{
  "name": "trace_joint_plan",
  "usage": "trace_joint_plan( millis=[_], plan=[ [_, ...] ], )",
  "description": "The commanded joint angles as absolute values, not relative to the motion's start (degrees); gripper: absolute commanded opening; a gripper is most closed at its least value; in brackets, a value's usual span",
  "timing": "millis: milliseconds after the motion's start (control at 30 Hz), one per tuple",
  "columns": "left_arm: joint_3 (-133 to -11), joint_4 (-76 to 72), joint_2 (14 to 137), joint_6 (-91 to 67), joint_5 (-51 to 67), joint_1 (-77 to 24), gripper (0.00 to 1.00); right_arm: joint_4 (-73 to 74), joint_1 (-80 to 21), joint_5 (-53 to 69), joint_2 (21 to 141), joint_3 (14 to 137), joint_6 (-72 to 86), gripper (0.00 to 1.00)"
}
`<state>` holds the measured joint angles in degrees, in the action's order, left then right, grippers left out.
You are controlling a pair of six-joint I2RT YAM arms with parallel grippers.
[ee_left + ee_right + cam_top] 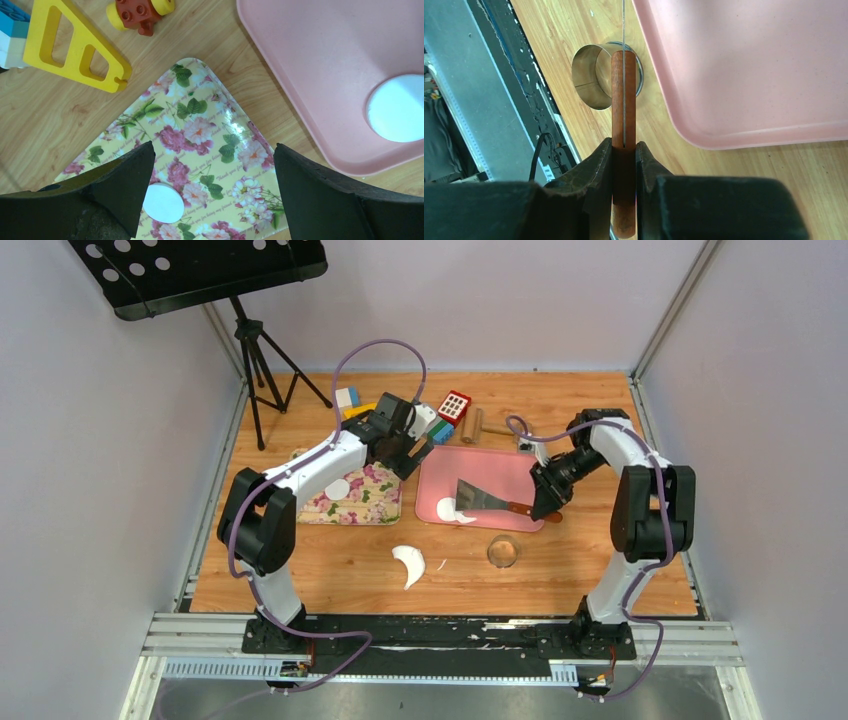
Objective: Roll out the dumpling wrappers from the dough
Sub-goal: Remove the dumpling wrapper from the work surface.
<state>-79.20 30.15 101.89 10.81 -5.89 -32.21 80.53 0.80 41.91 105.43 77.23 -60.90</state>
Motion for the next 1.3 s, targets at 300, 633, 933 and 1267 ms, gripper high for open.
trace_joint_plan(
  millis=[300, 633, 933, 1267],
  plan=[
    [-79.28, 28.30, 99.84, 10.72, -5.54, -31.99, 0.96, 79.20, -1.38, 33.30, 99.23, 74.39, -58.28, 0.00],
    [-79.28, 28.38, 99.52, 10.83, -5.67, -31.99, 0.96, 75.15, -2.54, 23.71, 95.69, 73.27, -54.33, 0.00],
    [-79.48, 28.48, 100.14, 10.81, -5.22, -31.99, 0.96, 72.29, -3.83, 12.23, 88.40, 73.43, -52.71, 0.00],
    [-79.78, 28.68, 99.84, 10.90, -5.00, -31.97, 0.96, 78.24, -10.75, 28.26, 84.54, 77.82, -52.28, 0.00]
  ],
)
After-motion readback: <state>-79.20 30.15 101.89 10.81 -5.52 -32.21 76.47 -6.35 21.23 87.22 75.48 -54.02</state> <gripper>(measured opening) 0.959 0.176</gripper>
